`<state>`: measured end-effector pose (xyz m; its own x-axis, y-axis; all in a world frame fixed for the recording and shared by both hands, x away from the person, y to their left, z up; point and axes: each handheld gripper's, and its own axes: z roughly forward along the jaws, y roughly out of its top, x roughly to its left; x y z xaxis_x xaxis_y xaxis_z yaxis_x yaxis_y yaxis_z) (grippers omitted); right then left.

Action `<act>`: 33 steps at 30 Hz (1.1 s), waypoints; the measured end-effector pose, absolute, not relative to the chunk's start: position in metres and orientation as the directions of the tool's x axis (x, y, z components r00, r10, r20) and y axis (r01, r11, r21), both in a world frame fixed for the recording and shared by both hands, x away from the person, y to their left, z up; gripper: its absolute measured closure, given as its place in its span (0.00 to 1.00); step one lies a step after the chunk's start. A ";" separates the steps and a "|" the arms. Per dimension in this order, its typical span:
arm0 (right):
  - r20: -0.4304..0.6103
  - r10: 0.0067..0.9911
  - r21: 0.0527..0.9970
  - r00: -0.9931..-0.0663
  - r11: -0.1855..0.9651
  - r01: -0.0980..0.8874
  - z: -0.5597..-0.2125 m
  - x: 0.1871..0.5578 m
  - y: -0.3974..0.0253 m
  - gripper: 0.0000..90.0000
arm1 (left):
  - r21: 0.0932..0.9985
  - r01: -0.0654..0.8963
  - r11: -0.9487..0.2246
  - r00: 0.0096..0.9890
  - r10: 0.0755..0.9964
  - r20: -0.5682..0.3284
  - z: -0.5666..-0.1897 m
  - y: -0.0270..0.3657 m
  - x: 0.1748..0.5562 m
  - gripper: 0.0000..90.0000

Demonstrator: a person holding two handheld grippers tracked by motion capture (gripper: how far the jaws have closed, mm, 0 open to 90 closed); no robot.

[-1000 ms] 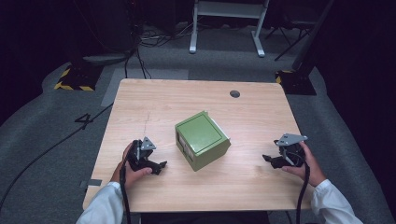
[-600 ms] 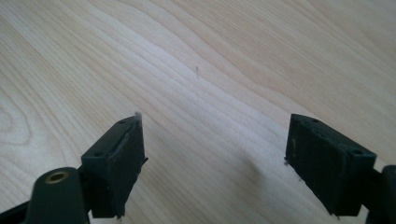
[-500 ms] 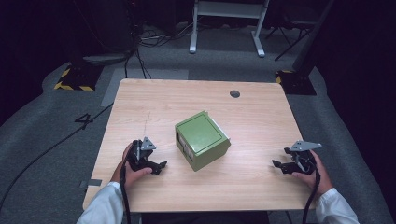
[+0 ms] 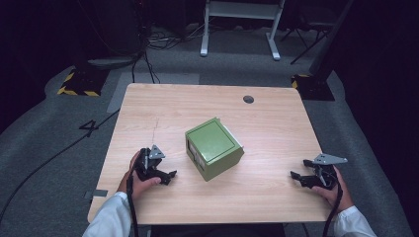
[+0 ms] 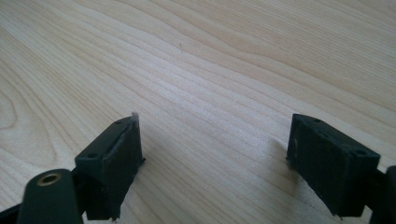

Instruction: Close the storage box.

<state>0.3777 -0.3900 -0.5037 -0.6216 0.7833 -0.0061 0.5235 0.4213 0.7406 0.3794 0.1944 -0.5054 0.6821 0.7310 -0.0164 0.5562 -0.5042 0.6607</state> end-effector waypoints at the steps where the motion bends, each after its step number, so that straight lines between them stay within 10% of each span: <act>1: -0.006 0.783 0.741 -0.622 0.421 0.524 -0.504 0.378 -0.390 0.20 | 0.661 0.554 -0.506 0.684 0.729 -0.016 -0.505 0.194 0.380 0.00; 33: -0.010 0.792 0.740 -0.610 0.416 0.529 -0.504 0.376 -0.391 0.19 | 0.661 0.548 -0.512 0.693 0.720 -0.016 -0.505 0.195 0.380 0.00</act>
<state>0.3765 -0.3909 -0.5039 -0.6100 0.7923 -0.0101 0.5286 0.4163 0.7398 0.3802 0.1949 -0.5054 0.6934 0.7204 -0.0164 0.5480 -0.5125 0.6611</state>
